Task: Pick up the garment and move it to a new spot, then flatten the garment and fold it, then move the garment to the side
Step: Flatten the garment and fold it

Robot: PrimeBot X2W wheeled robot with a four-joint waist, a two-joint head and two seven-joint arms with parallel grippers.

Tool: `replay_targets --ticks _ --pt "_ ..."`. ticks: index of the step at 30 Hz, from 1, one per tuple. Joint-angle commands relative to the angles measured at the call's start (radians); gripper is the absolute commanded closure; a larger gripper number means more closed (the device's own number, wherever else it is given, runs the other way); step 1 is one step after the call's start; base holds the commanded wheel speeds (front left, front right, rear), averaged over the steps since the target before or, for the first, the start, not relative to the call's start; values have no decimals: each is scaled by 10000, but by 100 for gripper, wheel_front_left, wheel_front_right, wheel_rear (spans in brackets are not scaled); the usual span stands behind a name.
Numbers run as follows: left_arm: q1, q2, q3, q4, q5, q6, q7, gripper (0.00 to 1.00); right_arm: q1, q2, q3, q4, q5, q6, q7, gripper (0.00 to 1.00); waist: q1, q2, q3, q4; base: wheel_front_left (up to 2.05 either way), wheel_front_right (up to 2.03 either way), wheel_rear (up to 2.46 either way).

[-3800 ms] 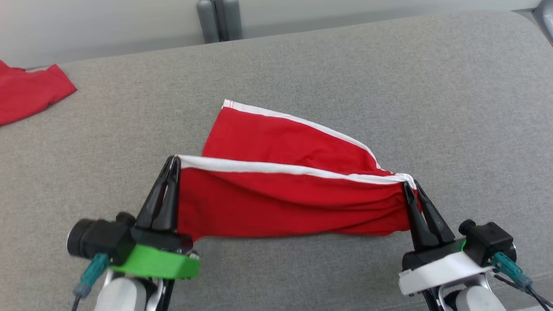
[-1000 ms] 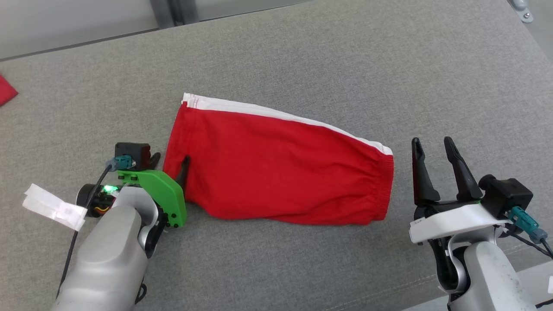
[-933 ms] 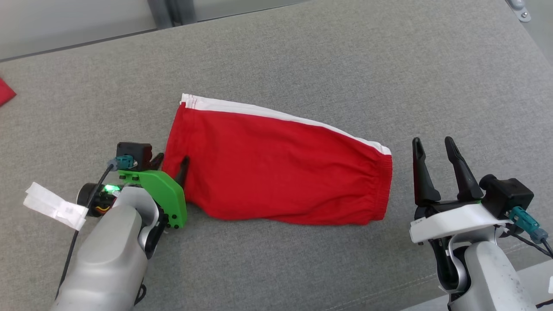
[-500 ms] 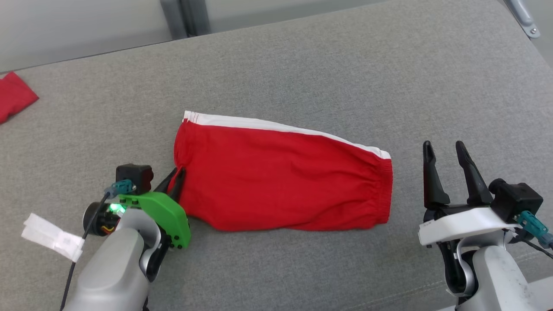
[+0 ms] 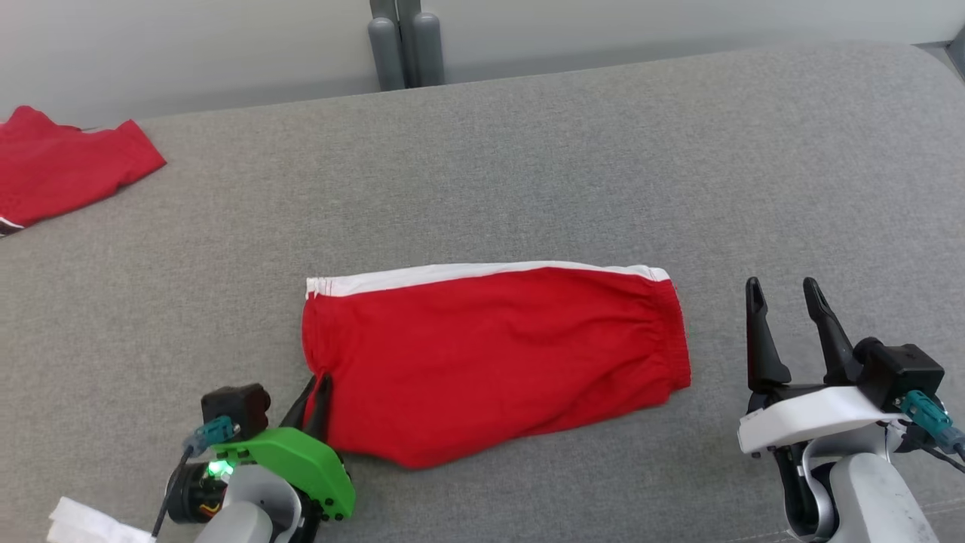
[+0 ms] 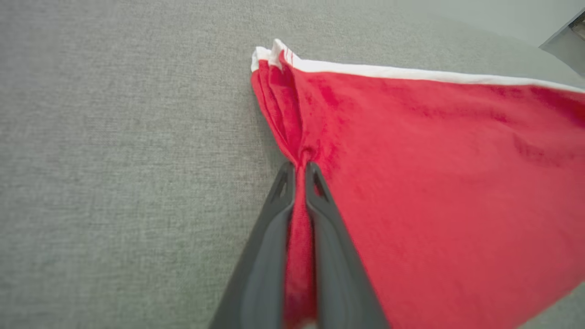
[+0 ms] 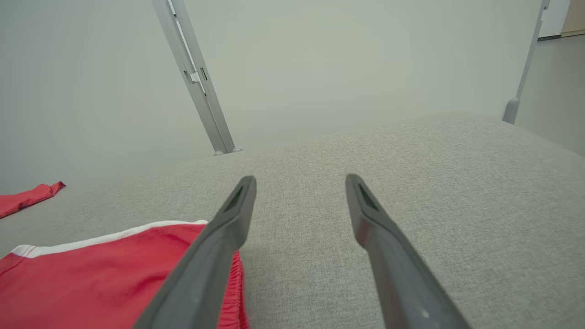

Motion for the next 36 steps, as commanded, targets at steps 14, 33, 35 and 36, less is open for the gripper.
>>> replay_targets --ticks 14,33,35,36 --pt "1089 184 356 -968 214 954 -1106 0 227 -20 -177 435 -359 -11 -29 0 0 0 -456 112 0 0 0" --pt "2100 194 981 -2177 880 1521 -1677 0 -591 -194 1288 3106 436 -11 1770 0 0 0 -920 991 0 0 0" --pt "2112 193 1011 -2191 911 1503 -1665 0 -811 -339 1482 3460 639 -13 2194 0 0 0 -873 1083 0 0 0" --pt "2095 184 1033 -2194 920 1506 -1668 0 -936 -413 1589 3654 764 -11 2439 0 0 0 -852 1131 0 0 0"
